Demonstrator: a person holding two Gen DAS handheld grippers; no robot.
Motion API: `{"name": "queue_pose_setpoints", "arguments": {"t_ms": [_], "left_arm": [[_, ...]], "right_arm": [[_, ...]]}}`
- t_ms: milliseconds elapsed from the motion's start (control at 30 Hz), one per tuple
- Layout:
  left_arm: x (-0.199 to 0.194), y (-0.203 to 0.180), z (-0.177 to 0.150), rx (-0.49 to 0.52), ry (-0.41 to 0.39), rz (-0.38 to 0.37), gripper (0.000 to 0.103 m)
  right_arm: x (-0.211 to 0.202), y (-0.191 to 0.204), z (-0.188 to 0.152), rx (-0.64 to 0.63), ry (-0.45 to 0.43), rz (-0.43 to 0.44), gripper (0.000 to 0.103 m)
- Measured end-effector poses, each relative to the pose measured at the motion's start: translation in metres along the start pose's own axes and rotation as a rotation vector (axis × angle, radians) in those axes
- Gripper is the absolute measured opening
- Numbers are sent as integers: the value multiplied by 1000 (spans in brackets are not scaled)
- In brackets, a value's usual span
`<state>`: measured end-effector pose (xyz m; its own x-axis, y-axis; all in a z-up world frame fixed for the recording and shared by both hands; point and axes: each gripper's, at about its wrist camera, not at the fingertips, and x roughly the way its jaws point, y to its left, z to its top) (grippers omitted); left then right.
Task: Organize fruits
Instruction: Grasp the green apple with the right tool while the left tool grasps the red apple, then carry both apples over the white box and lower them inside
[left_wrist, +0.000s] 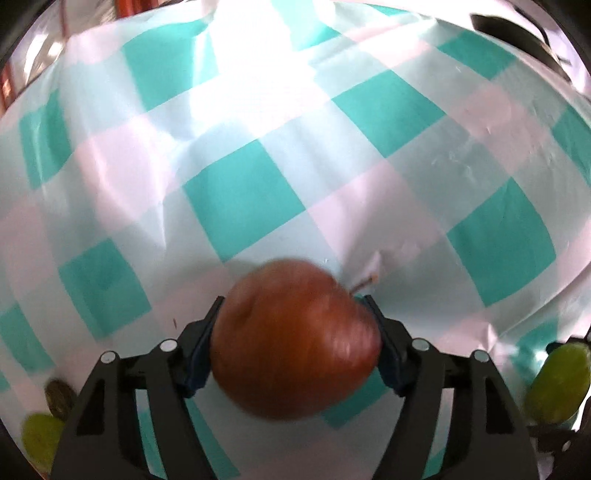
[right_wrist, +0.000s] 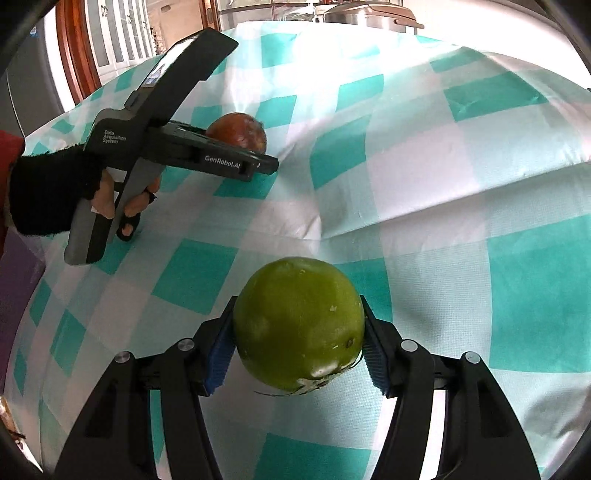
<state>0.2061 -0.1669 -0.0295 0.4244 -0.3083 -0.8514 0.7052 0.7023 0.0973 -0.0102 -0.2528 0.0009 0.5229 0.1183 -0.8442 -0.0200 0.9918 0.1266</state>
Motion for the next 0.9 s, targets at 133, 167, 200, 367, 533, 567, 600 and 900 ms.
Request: {"name": "queue_pose_setpoints", "arguments": {"t_ms": [133,167,200,367,533,567,600,900], "left_arm": [[4,-13,10,23,2,-22,67],[4,-13,11,23,13,-22,66],[3,-14,11,12,23,-37,65],[-22,-26,-19,-95,26,-73,65],[-54,-37,-57,-230,39,-79,65],[-63,-39,-67,-253,49,-78,65],[-68,-43,-73,-267,57,-76,65],[-169,-72,-207,-435,123,-60,65]], "right_arm": [[0,5,-1,-8,-5,-24,60],[0,7,-1,-8,-3,-33,60],[-1,8,-2,-3,-1,-39,60],[-8,10,-8,39,15,-65,60],[-22,19,-21,97,51,-47,60],[-26,22,-26,107,62,-39,60],[-30,25,-29,116,68,-30,60],[-57,54,-59,276,164,79,59]]}}
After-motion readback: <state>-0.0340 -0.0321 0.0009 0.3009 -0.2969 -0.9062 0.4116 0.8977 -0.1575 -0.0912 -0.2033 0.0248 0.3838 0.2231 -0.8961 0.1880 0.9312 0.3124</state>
